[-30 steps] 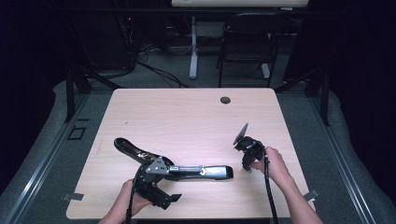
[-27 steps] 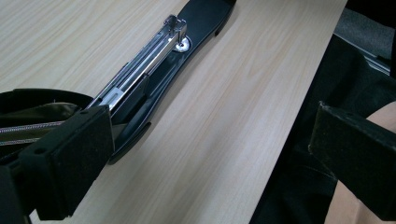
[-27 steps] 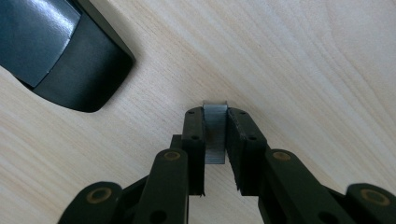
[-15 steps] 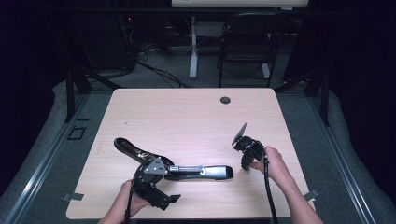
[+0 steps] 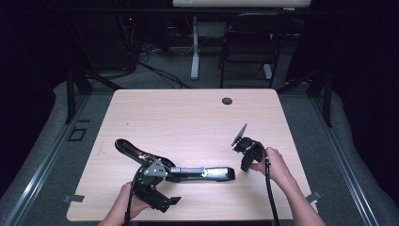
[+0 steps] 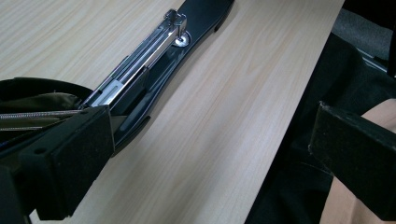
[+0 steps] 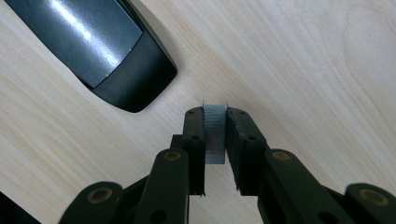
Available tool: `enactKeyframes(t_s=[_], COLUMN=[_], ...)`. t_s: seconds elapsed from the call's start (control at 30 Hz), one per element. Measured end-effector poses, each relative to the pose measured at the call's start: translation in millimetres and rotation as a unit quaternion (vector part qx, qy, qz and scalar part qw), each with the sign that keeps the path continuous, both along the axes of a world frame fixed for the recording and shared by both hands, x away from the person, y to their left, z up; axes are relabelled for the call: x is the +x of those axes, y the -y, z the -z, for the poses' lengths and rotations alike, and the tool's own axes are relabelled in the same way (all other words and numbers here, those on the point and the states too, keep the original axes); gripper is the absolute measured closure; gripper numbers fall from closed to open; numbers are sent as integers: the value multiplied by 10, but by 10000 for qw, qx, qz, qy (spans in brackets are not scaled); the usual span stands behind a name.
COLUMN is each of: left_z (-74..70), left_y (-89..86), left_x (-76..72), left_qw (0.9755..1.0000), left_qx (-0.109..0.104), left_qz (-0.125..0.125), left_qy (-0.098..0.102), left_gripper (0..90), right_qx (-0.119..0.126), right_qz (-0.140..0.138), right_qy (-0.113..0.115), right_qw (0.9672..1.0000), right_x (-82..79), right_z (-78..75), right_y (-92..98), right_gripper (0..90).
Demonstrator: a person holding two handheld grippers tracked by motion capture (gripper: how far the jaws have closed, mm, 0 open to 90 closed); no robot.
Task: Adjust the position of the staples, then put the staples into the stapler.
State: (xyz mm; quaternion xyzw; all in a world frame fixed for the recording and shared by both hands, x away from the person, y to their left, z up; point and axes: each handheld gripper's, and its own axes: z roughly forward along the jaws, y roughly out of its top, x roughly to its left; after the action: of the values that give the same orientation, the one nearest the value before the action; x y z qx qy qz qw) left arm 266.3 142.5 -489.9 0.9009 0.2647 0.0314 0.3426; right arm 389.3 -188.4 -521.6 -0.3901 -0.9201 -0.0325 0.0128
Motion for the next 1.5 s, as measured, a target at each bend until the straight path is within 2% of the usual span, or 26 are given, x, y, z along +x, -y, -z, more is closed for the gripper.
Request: enactKeyframes(t_s=[0.17, 0.23, 0.3, 0.37, 0.43, 0.6, 0.63, 0.77, 0.87, 0.9, 1.1, 1.13, 1.3, 1.4, 1.5], left_z=[-3, -13, -20, -17, -10, -21, -28, -60, -90, -92, -62, -58, -37, -43, -39], left_y=[-13, -17, -23, -26, -26, -19, -13, -21, -64, -90, -193, -193, -184, -194, -200], left_x=[-8, -14, -18, -22, -27, -50, -57, -69, -78, -85, -100, -99, -95, -87, -83], left_qw=[10000, 10000, 10000, 10000, 10000, 10000, 9999, 9999, 9998, 9997, 9994, 9994, 9997, 9997, 9997], left_qx=[-8, 2, -16, -13, 0, -13, -6, 45, -17, -32, -141, -141, -82, -75, -61], left_qz=[-18, -29, -49, -49, -47, -82, -74, -41, -124, -143, -293, -299, -229, -243, -242], left_qy=[9, 47, 55, 59, 49, 55, 78, 119, 174, 179, 100, 99, 42, 64, 73], left_gripper=[0, 0, 0, 0, 0, 1, 1, 0, 0, 0, 0, 1, 0, 0, 0], right_qx=[-25, 247, 52, 43, 108, 91, 181, 163, 135, 164, 145, 113, 270, 198, 201], right_qz=[-91, 167, -41, -51, -47, -189, -180, -323, -341, -381, -567, -622, -689, -836, -863], right_qy=[-5, 156, 36, 75, 89, 120, 207, 225, 245, 354, 460, 485, 466, 485, 511], right_qw=[10000, 9994, 10000, 9999, 9999, 9997, 9995, 9991, 9990, 9985, 9972, 9968, 9962, 9951, 9948], right_x=[3, -37, -11, -16, -24, -37, -53, -64, -75, -67, -64, -59, -54, -45, -32], right_z=[-22, 17, -28, -38, -49, -103, -101, -151, -176, -176, -210, -214, -246, -264, -284], right_y=[-13, -25, -19, -14, -14, -42, -50, -77, -97, -94, -180, -190, -234, -253, -270], right_gripper=[781, 781, 781, 781, 781, 781, 782, 782, 782, 782, 782, 782, 782, 782, 782])
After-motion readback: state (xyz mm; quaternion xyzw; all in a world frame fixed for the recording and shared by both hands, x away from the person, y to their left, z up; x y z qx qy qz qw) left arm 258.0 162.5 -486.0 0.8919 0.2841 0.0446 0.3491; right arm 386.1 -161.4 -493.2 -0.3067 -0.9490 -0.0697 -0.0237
